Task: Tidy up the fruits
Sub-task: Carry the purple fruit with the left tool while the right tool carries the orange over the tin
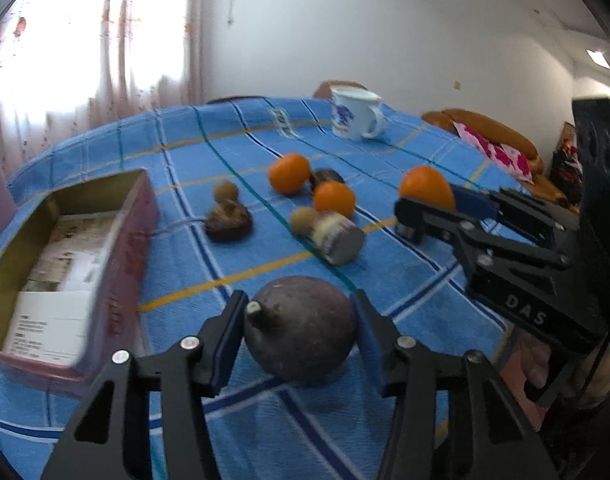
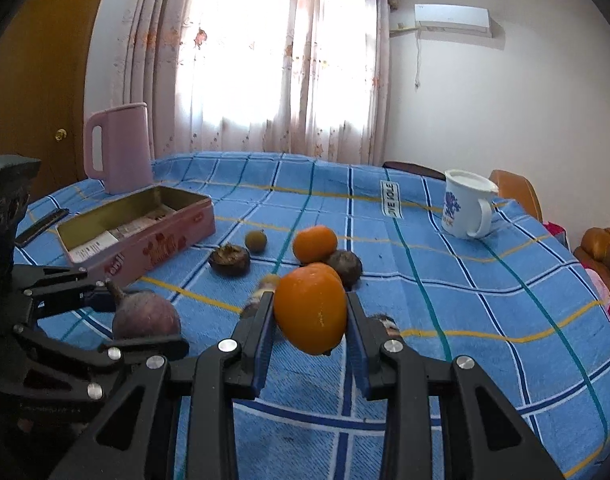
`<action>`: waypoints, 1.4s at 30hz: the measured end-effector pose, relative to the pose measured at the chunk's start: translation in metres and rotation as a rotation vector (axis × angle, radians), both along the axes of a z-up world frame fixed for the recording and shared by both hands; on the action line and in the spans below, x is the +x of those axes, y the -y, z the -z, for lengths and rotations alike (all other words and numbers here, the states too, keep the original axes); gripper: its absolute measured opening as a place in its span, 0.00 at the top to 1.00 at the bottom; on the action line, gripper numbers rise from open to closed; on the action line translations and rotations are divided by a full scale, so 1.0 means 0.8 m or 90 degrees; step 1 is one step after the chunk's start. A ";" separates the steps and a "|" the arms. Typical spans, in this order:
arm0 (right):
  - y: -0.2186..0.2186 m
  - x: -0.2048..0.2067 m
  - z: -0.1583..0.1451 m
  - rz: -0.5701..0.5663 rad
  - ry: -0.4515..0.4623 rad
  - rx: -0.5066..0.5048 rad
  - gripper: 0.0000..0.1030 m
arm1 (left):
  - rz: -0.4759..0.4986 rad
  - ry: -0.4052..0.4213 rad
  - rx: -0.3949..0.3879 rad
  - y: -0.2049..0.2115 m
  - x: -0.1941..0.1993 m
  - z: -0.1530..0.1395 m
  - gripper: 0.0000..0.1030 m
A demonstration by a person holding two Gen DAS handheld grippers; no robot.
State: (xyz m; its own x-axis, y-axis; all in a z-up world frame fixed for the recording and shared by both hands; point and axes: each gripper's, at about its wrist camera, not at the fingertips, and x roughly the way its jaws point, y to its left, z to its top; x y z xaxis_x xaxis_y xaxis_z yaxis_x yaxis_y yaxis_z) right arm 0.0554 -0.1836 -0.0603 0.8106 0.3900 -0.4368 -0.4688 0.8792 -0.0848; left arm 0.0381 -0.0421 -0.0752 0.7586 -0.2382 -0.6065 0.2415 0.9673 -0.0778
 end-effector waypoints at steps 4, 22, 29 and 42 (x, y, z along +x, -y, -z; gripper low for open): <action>-0.009 0.001 -0.010 -0.013 0.013 0.007 0.66 | -0.034 0.039 0.009 -0.016 -0.008 -0.018 0.48; -0.106 0.014 -0.054 -0.128 0.044 0.022 0.66 | -0.189 0.122 0.030 -0.113 -0.008 -0.059 0.48; -0.146 0.024 -0.058 -0.173 0.026 0.030 0.66 | -0.229 0.126 0.033 -0.150 0.003 -0.061 0.48; -0.219 0.044 -0.043 -0.222 -0.008 0.008 0.66 | -0.277 0.109 0.031 -0.197 0.027 -0.053 0.48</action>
